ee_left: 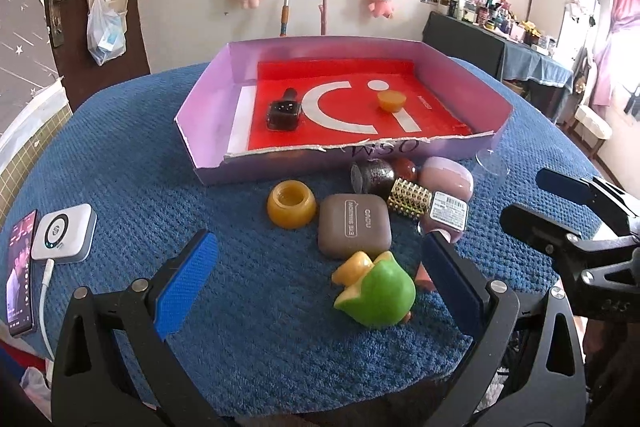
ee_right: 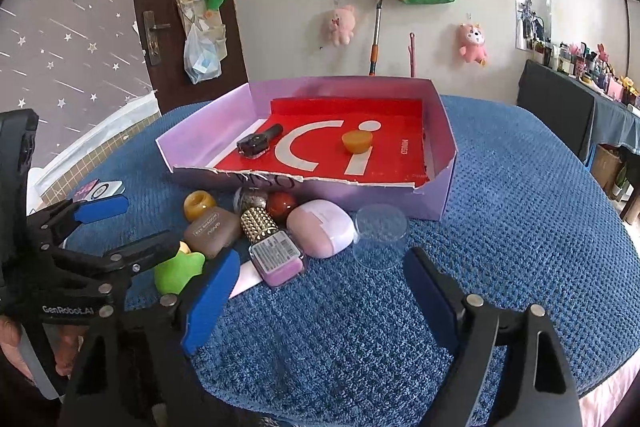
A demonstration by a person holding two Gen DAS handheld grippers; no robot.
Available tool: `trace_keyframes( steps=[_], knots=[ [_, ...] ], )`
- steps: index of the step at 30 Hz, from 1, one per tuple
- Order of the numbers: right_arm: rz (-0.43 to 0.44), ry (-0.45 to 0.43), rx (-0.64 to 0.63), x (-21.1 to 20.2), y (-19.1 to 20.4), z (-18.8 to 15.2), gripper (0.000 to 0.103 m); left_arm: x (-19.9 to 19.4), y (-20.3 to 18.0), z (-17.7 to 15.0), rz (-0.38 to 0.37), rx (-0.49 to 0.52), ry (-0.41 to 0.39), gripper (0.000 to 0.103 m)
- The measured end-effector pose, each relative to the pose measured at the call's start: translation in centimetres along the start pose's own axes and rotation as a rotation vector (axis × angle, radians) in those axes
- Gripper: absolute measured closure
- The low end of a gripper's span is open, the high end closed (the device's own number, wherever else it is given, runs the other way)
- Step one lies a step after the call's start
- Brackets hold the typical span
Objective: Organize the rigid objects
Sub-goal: 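Grasp the green-and-yellow duck toy with left tool while right tool grasps the clear plastic cup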
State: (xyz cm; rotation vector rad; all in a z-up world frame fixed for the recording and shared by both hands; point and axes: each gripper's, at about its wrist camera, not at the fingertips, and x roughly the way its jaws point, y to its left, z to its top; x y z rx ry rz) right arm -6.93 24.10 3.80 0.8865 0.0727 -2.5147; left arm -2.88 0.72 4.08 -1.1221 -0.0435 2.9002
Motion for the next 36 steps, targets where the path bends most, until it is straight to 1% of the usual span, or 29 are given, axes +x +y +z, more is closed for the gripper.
trace_keyframes(
  steps=[2, 5, 9, 11, 14, 15, 18, 21, 26, 27, 28, 30, 32, 35, 36],
  knots=[
    [-0.003, 0.004, 0.003, 0.2, -0.1, -0.1, 0.021, 0.0, 0.2, -0.2, -0.006, -0.007, 0.005, 0.0],
    [-0.014, 0.016, 0.005, 0.6, -0.2, -0.2, 0.022, 0.0, 0.6, -0.3, -0.012, -0.024, 0.005, 0.0],
    [-0.025, 0.026, 0.014, 1.0, -0.5, -0.3, 0.022, 0.3, 0.9, -0.7, -0.047, -0.038, 0.025, 0.001],
    [-0.031, 0.034, 0.022, 1.2, -0.8, -0.4, 0.022, 0.5, 0.6, -1.1, -0.062, -0.037, 0.039, 0.001],
    [-0.043, 0.041, 0.032, 1.6, -1.3, -0.6, 0.022, 0.7, 0.1, -1.6, -0.063, -0.02, 0.05, 0.001],
    [-0.047, 0.042, 0.033, 1.6, -1.5, -0.6, 0.022, 0.8, -0.1, -1.8, -0.062, -0.018, 0.052, 0.002],
    [-0.063, 0.043, 0.045, 2.1, -2.2, -0.5, 0.027, 1.2, -0.1, -2.1, -0.06, -0.02, 0.062, 0.01],
    [-0.084, 0.035, 0.057, 2.6, -2.9, -0.1, 0.028, 1.3, 0.0, -2.4, -0.079, -0.034, 0.063, 0.01],
    [-0.115, 0.038, 0.063, 3.8, -3.8, 0.4, 0.031, 1.2, 0.0, -2.8, -0.076, -0.029, 0.05, 0.011],
    [-0.116, 0.043, 0.064, 4.1, -3.9, 0.4, 0.033, 1.3, 0.0, -2.8, -0.079, -0.03, 0.054, 0.012],
    [-0.114, 0.048, 0.066, 4.5, -4.1, 0.5, 0.035, 1.5, 0.0, -2.9, -0.089, -0.032, 0.061, 0.016],
    [-0.113, 0.054, 0.068, 5.1, -4.2, 0.7, 0.036, 1.9, -0.2, -3.1, -0.098, -0.029, 0.078, 0.021],
    [-0.121, 0.05, 0.065, 5.4, -4.3, 0.9, 0.036, 1.9, -0.7, -3.1, -0.081, -0.004, 0.067, 0.024],
    [-0.121, 0.043, 0.071, 5.8, -4.6, 1.2, 0.037, 1.8, -0.8, -3.1, -0.092, 0.0, 0.064, 0.03],
    [-0.117, 0.043, 0.076, 5.9, -4.8, 1.3, 0.038, 1.7, -0.8, -3.1, -0.106, -0.004, 0.064, 0.035]
  ],
)
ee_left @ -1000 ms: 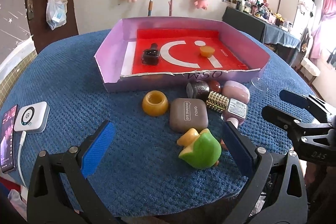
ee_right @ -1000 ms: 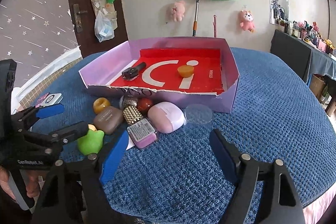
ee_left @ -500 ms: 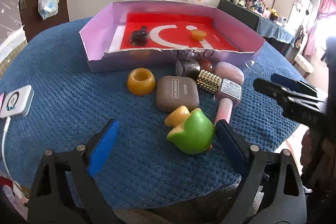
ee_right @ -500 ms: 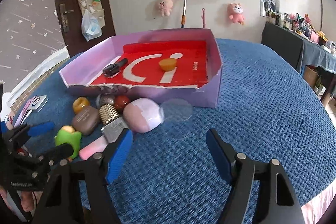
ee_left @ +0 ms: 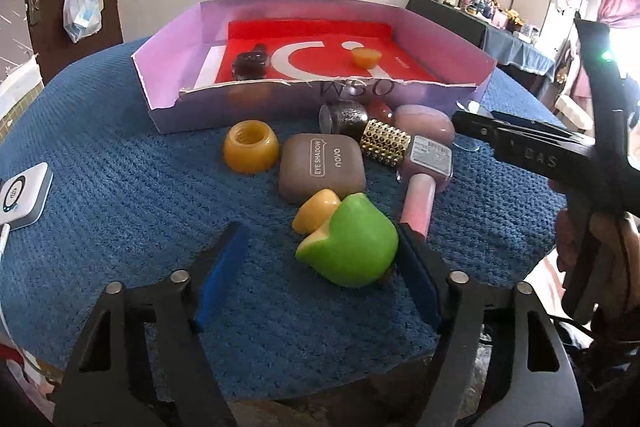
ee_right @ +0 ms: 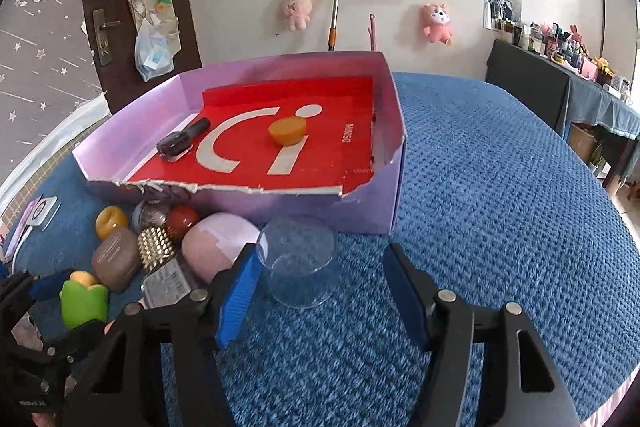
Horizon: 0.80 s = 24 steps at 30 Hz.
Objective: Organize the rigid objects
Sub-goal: 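Grasp the green-and-yellow duck toy with left tool while right tool grasps the clear plastic cup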
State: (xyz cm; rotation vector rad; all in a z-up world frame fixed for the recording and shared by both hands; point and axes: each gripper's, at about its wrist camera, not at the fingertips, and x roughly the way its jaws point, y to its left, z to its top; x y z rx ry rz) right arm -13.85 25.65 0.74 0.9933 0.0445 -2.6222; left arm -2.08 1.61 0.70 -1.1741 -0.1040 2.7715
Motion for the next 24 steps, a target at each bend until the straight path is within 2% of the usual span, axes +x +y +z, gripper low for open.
trace_keyframes(
  steps=[2, 4, 5, 8, 12, 24],
  knots=[
    [0.02, 0.002, 0.01, 0.2, -0.2, 0.2, 0.043, 0.0, -0.2, 0.0, -0.027, 0.003, 0.001, 0.05],
    [0.055, 0.003, 0.012, 0.3, -0.1, 0.3, 0.059, 0.0, -0.8, 0.1, -0.033, 0.03, 0.0, 0.054],
    [0.068, 0.005, 0.01, 0.3, 0.1, 0.4, 0.061, 0.0, -1.1, 0.0, -0.024, 0.045, -0.003, 0.054],
    [0.056, 0.005, -0.003, 0.1, 0.4, 0.3, 0.062, -0.1, -1.5, 0.0, -0.019, 0.069, -0.012, 0.054],
    [0.058, 0.005, 0.005, -0.3, 0.4, 0.1, 0.062, -0.3, -0.9, 0.1, -0.048, 0.044, -0.011, 0.054],
    [0.099, -0.02, -0.003, -2.9, 1.2, -0.3, 0.062, -1.7, -0.4, 0.4, -0.028, 0.032, -0.061, 0.055]
  ],
)
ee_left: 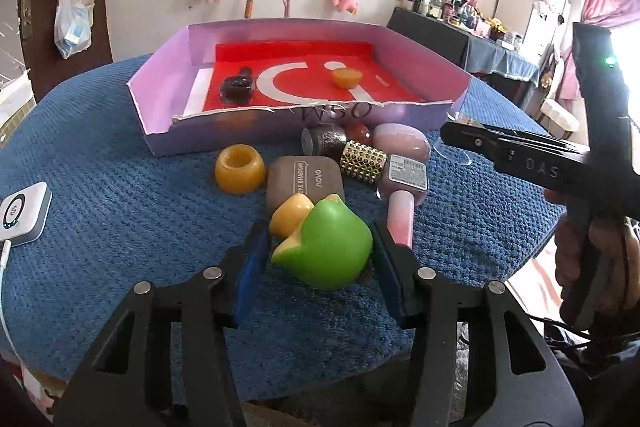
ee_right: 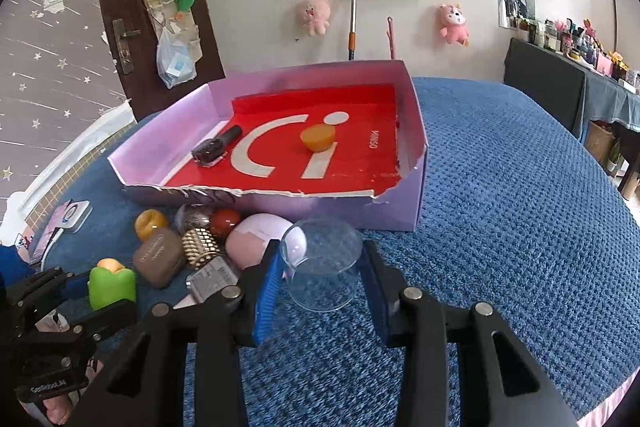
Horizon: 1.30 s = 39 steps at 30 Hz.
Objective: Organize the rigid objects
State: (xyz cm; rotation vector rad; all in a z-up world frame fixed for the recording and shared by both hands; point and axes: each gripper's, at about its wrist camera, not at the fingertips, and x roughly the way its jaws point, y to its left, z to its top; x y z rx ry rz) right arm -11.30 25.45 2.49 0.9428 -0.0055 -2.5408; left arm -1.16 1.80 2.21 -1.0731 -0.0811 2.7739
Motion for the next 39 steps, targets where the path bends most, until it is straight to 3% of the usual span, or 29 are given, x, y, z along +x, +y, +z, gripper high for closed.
trace_keyframes(
  steps=[15, 39],
  knots=[
    [0.06, -0.031, -0.024, -2.0, 1.6, 0.6, 0.062, -1.1, 1.0, 1.2, 0.026, -0.019, -0.059, 0.055],
    [0.101, -0.043, -0.031, -1.8, 2.4, 1.9, 0.062, -1.1, 1.7, 3.5, 0.013, -0.02, -0.108, 0.055]
  ],
)
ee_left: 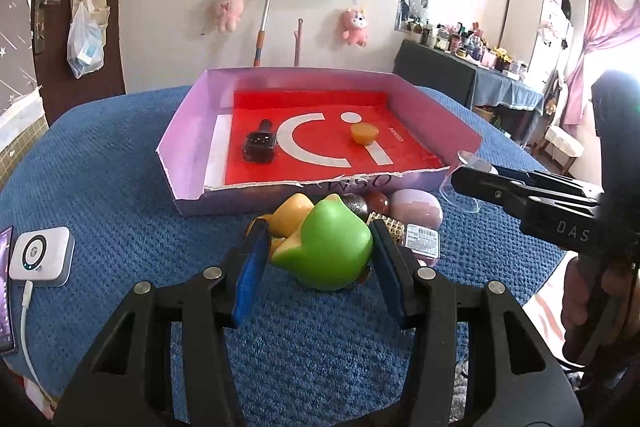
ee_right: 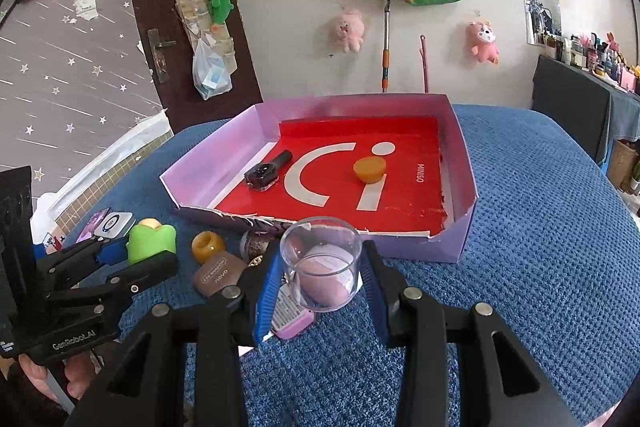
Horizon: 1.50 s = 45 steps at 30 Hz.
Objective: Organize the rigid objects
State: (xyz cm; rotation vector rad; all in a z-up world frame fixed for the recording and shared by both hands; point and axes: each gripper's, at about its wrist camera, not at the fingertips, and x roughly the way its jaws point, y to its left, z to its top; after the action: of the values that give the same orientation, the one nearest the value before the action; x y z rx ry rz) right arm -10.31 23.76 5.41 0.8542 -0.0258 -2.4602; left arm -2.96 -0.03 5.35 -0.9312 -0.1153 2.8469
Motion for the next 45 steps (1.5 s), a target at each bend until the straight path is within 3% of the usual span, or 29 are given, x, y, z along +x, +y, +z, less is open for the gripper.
trace_keyframes(
  steps=[26, 45],
  knots=[
    [0.003, -0.018, -0.032, 1.7, -0.3, 4.3, 0.062, 2.2, 0.7, 4.8, 0.004, 0.035, -0.03, 0.055],
    [0.011, 0.087, -0.022, 7.2, -1.3, 7.4, 0.062, 6.4, 3.2, 7.4, 0.009, 0.009, 0.042, 0.055]
  ],
)
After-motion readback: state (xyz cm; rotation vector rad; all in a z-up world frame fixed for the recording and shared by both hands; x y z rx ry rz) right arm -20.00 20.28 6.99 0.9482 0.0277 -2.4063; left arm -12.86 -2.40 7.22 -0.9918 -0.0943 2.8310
